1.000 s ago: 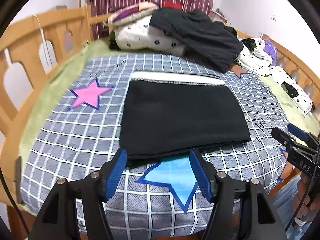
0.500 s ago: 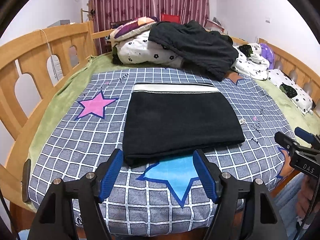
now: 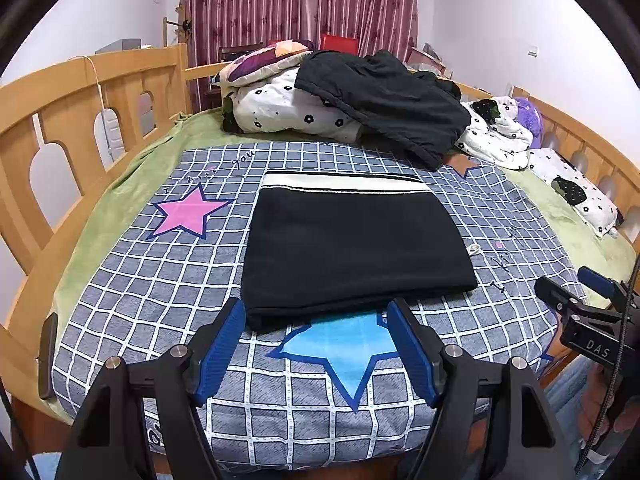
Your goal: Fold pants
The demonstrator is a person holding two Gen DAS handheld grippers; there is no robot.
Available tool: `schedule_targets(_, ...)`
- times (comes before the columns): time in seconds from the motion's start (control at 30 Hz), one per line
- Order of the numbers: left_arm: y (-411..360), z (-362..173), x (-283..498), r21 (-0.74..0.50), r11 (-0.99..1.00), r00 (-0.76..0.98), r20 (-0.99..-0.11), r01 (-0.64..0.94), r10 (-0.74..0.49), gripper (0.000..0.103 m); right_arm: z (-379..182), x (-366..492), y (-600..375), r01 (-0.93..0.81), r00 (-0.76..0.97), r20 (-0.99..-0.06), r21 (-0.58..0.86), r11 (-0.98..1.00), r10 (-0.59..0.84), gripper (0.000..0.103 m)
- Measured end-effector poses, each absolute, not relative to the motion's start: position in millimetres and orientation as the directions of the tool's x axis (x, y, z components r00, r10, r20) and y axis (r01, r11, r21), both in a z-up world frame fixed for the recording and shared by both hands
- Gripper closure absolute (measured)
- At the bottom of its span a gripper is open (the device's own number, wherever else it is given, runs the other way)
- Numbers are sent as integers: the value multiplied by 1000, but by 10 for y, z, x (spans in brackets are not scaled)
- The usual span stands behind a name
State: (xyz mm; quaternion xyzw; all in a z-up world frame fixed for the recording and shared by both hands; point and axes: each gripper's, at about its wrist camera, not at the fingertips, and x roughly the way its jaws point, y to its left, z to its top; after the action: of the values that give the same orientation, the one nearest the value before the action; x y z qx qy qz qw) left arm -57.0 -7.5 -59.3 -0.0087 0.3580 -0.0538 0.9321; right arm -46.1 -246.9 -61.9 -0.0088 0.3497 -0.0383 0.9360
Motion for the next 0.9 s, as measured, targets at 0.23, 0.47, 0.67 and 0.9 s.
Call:
schedule_targets(0.23,-64,-595,-573,-58,994,737,-667,94,-108,31,-623,-456,-2468,63,753,-653,-45,997,-77,8)
schedule_targets(0.47,-67,-592,-590,-46,995,737,-669,86,-95,29,-618,-457,-2458,64,754,-652,-42,997,-75,8)
schedule_targets(0.67,-49,-601,-582,-52,995,734,-672,82,-96,29,-617,-464,-2461,61,755,-651,-44,997,-75,8)
schedule_targets(0.9,-51,-604,-590,-50,995,732,-675,83,-95,29,-612,-464,-2482,66,755,-651,-38,997,-74,8)
